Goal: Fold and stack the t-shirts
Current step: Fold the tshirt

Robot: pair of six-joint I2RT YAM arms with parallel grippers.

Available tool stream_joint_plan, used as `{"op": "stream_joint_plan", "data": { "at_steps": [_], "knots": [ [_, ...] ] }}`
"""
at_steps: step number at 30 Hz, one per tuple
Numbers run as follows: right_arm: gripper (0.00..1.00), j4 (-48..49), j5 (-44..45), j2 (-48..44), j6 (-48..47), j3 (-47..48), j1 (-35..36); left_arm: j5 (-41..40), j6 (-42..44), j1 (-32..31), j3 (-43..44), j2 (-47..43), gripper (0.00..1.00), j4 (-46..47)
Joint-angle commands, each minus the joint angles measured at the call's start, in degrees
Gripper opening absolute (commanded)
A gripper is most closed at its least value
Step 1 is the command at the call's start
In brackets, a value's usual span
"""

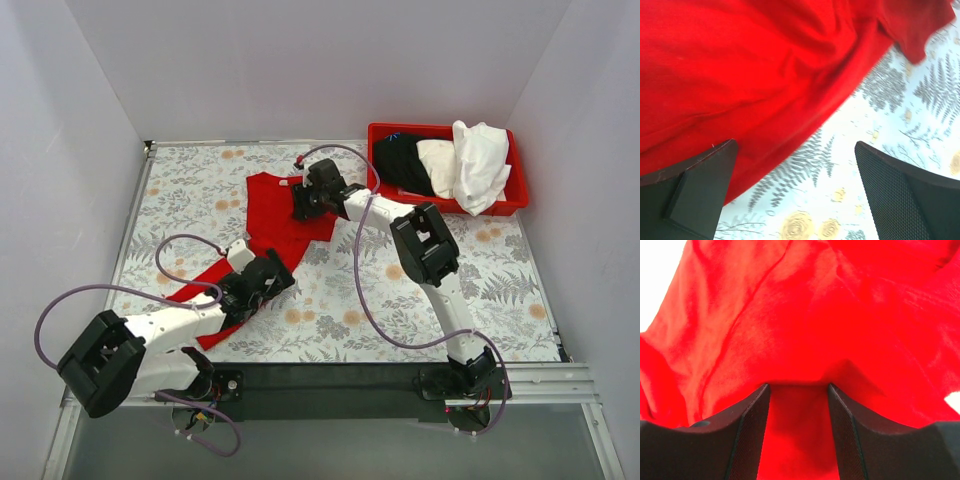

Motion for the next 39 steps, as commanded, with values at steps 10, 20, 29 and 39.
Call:
{"op": "stream_joint_plan", "data": {
  "at_steps": [10,20,29,39],
  "knots": [
    [0.5,-6.1,-8.1,11.4,-0.5,19.9,-6.7,4.2,-0.6,-7.6,10.4,11.8,0.98,11.0],
    [0.53,1.7,-22.9,6.9,-3.5,17.3,-8.2,-2.1,9.0,-11.9,19.4,12.3,0.98,8.1],
    [0.54,8.3,-19.3,-13.6,-4.3,-3.6,-7.7,-14.5,3.7,-11.3,11.9,0.3,0.98,-8.2],
    [0.54,12.6,-16.7,-23.1,-4.0,-23.3,-3.0,-10.5,-1.8,-2.1,4.6,-0.5,0.98,-10.2]
  ]
}}
